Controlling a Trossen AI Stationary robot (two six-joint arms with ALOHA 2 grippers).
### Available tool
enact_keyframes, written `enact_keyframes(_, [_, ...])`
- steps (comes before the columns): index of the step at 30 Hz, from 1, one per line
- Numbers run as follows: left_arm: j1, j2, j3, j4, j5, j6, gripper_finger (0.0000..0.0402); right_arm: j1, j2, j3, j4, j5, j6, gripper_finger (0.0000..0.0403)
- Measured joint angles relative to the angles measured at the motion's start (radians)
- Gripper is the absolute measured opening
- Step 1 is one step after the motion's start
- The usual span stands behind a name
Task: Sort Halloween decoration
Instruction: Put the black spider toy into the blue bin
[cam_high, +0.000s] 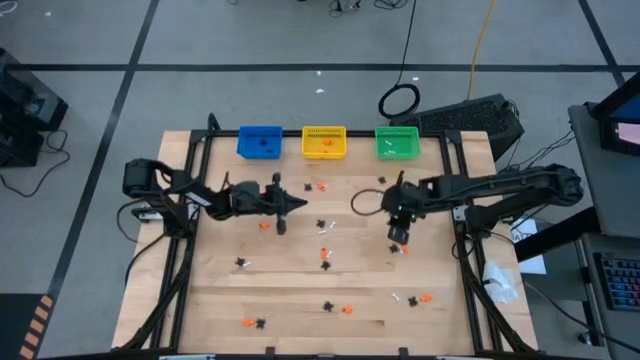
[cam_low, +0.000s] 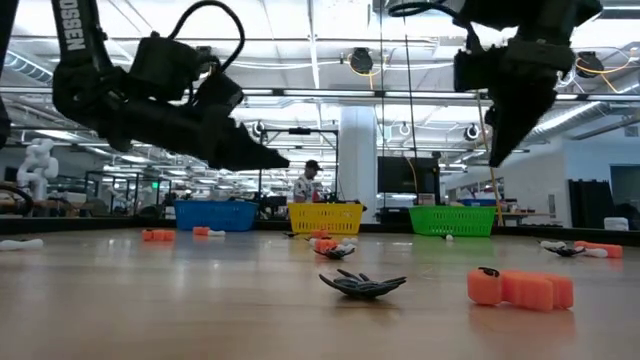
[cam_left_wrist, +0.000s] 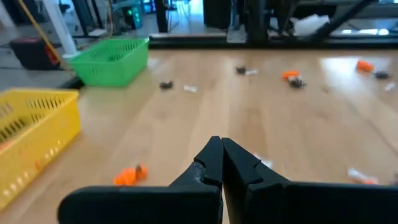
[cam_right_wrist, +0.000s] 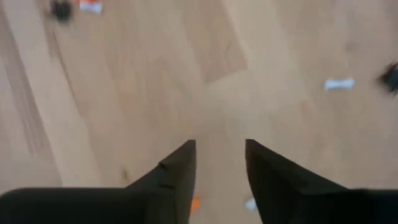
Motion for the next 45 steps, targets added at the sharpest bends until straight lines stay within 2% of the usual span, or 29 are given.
enact_keyframes(7, [-0.046, 0.001, -0.054, -0.007, -0.010, -0.003, 0.0000, 0.050, 0.116, -0.016, -0.013, -0.081, 0.009, 0.0173])
enact_keyframes(19, [-0.071, 0.001, -0.073, 0.002, -0.040, -0.003, 0.0000, 0.058, 0.340, -0.017, 0.002, -0.159, -0.096, 0.0172])
enact_keyframes(24, [-0.071, 0.001, -0.073, 0.001, -0.040, -0.003, 0.0000, 0.057, 0.390, -0.015, 0.033, -0.206, -0.123, 0.0172])
enact_keyframes(32, [-0.071, 0.001, -0.073, 0.001, -0.040, -0.003, 0.0000, 0.057, 0.435, -0.013, 0.026, -0.223, -0.150, 0.0171])
enact_keyframes(36, [-0.071, 0.001, -0.073, 0.001, -0.040, -0.003, 0.0000, 0.057, 0.438, -0.014, 0.021, -0.225, -0.151, 0.0153])
enact_keyframes(45, [-0.071, 0.002, -0.098, -0.018, -0.112, -0.004, 0.0000, 0.057, 0.440, -0.016, 0.013, -0.232, -0.149, 0.0068])
